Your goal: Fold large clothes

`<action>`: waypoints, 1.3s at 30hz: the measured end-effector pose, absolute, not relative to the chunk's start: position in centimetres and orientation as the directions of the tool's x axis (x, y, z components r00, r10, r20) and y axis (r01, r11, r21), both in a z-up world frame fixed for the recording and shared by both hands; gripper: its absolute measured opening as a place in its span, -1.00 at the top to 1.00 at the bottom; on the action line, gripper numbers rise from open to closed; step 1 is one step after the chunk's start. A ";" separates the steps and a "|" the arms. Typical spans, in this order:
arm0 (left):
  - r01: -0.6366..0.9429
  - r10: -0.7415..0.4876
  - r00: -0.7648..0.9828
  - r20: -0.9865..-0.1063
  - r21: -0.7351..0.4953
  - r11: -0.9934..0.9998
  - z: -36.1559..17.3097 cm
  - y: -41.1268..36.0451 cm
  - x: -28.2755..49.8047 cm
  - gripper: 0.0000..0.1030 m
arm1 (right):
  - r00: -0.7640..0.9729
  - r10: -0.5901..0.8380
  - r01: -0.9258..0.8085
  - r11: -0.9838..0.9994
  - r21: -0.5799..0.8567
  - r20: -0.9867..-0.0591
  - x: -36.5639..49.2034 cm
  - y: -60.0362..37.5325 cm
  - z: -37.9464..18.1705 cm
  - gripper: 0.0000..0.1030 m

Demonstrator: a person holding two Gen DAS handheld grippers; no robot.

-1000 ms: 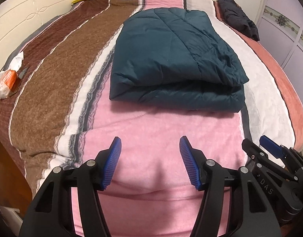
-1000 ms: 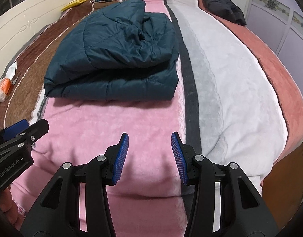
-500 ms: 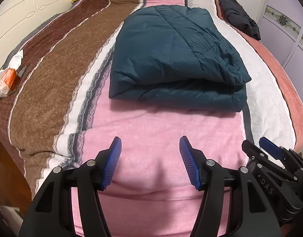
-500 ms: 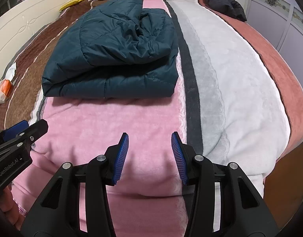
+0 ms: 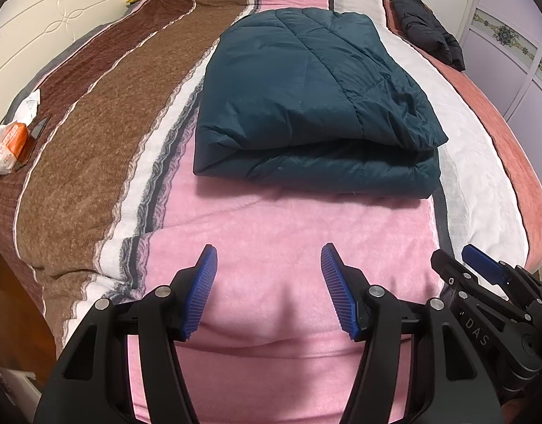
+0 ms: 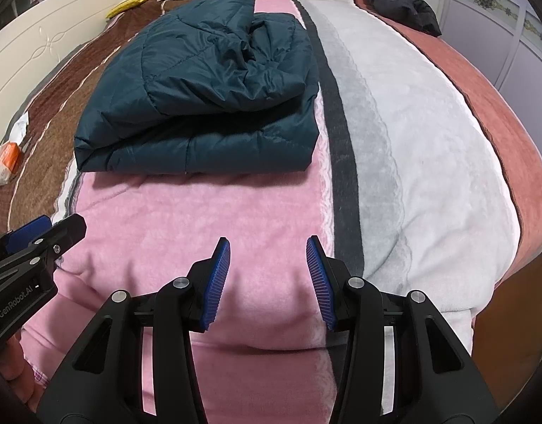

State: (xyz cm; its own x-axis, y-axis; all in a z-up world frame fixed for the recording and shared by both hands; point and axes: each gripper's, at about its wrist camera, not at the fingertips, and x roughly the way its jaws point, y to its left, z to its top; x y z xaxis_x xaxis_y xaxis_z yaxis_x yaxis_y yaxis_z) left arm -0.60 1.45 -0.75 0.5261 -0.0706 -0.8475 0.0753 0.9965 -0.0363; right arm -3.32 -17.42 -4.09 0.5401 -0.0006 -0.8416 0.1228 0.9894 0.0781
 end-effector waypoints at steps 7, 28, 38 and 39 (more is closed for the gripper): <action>0.076 -0.071 0.526 -0.847 -0.036 0.996 -0.8 1.5 -0.6 -0.15 | 0.538 0.001 0.122 0.989 0.079 -0.843 -3.3 -17.3 -4.2 0.12; 0.076 -0.071 0.523 -0.849 -0.037 0.996 -0.8 1.4 -0.7 -0.15 | 0.532 0.005 0.125 0.989 0.084 -0.847 -3.3 -17.5 -4.4 0.12; 0.076 -0.071 0.523 -0.849 -0.037 0.996 -0.8 1.5 -0.7 -0.15 | 0.531 0.005 0.125 0.989 0.084 -0.847 -3.3 -17.5 -4.4 0.12; 0.076 -0.071 0.523 -0.849 -0.037 0.996 -0.8 1.5 -0.7 -0.15 | 0.531 0.005 0.124 0.989 0.084 -0.847 -3.3 -17.5 -4.4 0.12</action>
State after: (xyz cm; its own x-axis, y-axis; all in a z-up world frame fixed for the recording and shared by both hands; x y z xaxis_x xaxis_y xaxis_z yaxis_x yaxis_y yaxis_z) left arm -0.66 1.49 -0.80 0.5230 -0.0715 -0.8493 0.0760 0.9964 -0.0371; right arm -3.34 -17.49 -4.40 0.5310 0.0054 -0.8474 0.1244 0.9886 0.0843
